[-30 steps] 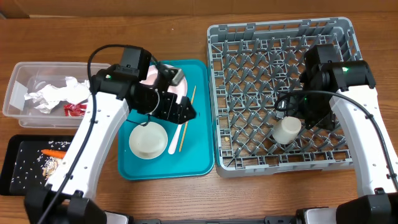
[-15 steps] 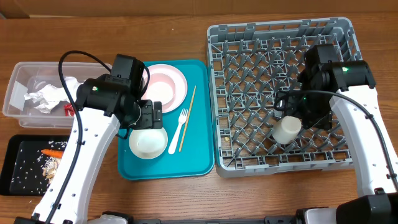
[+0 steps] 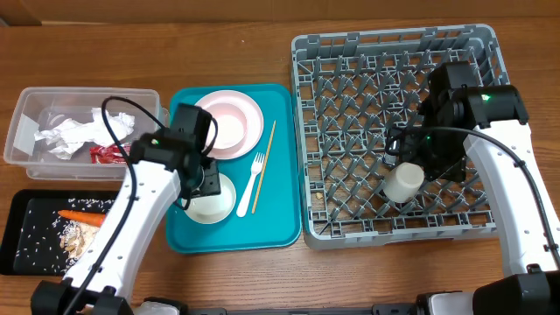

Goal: Sort waste into correct bins and load items into the dishwasher
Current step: 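Reach the left gripper to the white bowl on the teal tray, grip rim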

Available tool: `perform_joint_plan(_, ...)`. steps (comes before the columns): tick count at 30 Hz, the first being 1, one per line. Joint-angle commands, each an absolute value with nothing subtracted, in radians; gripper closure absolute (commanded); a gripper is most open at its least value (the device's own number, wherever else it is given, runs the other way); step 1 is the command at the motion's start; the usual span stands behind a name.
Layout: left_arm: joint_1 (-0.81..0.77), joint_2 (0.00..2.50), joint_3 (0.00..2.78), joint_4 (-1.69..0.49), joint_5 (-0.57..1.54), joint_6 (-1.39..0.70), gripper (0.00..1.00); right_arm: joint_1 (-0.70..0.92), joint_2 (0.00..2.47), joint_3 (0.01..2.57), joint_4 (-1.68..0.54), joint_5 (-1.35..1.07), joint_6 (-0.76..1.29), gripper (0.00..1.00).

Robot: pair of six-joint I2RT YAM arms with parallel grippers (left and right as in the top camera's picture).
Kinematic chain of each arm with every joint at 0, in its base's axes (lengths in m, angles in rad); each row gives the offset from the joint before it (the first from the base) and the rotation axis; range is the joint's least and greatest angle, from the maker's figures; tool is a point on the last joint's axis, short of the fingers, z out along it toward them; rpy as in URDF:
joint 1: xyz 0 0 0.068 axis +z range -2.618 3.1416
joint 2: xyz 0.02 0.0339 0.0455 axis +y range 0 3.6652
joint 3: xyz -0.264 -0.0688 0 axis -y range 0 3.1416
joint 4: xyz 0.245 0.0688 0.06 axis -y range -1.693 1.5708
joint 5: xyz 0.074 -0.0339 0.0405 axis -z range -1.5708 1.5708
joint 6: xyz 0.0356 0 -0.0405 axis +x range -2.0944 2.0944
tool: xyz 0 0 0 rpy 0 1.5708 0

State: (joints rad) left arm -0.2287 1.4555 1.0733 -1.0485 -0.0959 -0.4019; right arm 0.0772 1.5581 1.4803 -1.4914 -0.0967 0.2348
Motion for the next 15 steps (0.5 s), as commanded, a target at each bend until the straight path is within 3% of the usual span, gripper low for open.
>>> perform_joint_plan(1,-0.22,1.453,0.988,-0.984,-0.121,-0.462,0.39,0.072,1.544,1.499,-1.488,-0.099,0.233,0.0)
perform_joint_plan(15,-0.117,1.453,0.891,-0.873,-0.138,-0.471,0.28,0.072,1.544,1.499,-1.486,-0.1,0.237,0.0)
